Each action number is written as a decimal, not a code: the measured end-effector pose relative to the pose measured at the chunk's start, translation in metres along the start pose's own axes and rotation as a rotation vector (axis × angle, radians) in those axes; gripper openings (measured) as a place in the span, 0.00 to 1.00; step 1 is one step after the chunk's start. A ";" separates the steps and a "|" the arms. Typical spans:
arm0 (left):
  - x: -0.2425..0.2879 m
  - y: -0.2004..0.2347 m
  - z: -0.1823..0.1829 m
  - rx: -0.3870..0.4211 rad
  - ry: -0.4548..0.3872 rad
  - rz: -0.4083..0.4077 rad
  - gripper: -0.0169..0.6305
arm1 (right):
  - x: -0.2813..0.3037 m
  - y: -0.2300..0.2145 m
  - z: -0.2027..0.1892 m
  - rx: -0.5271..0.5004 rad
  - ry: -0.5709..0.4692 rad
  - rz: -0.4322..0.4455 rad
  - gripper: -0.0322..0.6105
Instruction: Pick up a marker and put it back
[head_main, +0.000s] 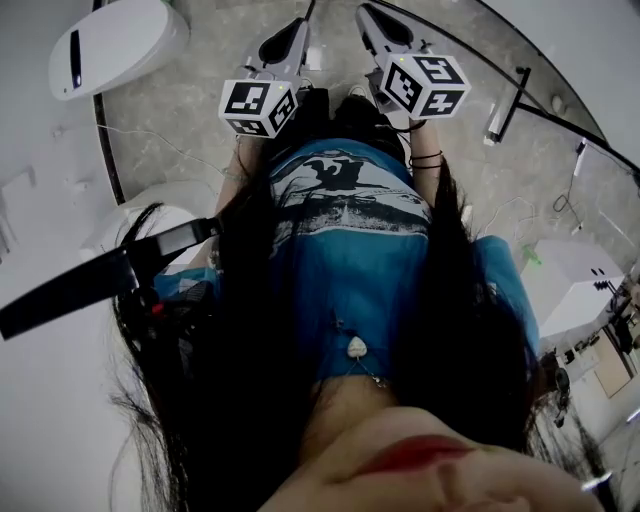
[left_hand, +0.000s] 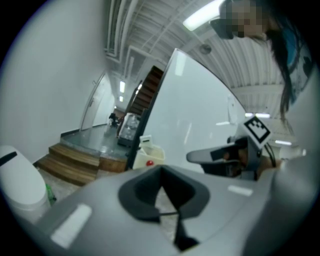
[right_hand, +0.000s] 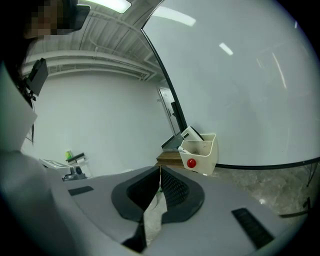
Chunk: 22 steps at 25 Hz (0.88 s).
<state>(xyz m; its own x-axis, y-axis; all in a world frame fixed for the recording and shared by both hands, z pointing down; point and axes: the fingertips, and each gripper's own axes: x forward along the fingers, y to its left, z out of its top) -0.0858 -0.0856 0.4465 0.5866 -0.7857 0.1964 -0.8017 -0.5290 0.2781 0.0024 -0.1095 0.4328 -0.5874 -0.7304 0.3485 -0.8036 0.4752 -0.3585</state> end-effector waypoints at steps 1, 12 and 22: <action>-0.002 -0.004 0.003 0.008 -0.008 0.001 0.03 | -0.005 0.002 0.002 -0.004 -0.007 0.004 0.07; -0.020 -0.110 -0.017 0.003 -0.071 0.071 0.03 | -0.118 -0.009 -0.035 -0.033 0.003 0.098 0.07; -0.068 -0.262 -0.076 0.036 -0.069 0.133 0.03 | -0.256 -0.013 -0.086 -0.090 0.029 0.203 0.07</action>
<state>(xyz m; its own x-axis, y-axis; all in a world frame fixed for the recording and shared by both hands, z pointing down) 0.0932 0.1303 0.4318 0.4670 -0.8690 0.1638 -0.8760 -0.4294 0.2195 0.1547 0.1132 0.4229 -0.7392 -0.6017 0.3026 -0.6734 0.6535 -0.3456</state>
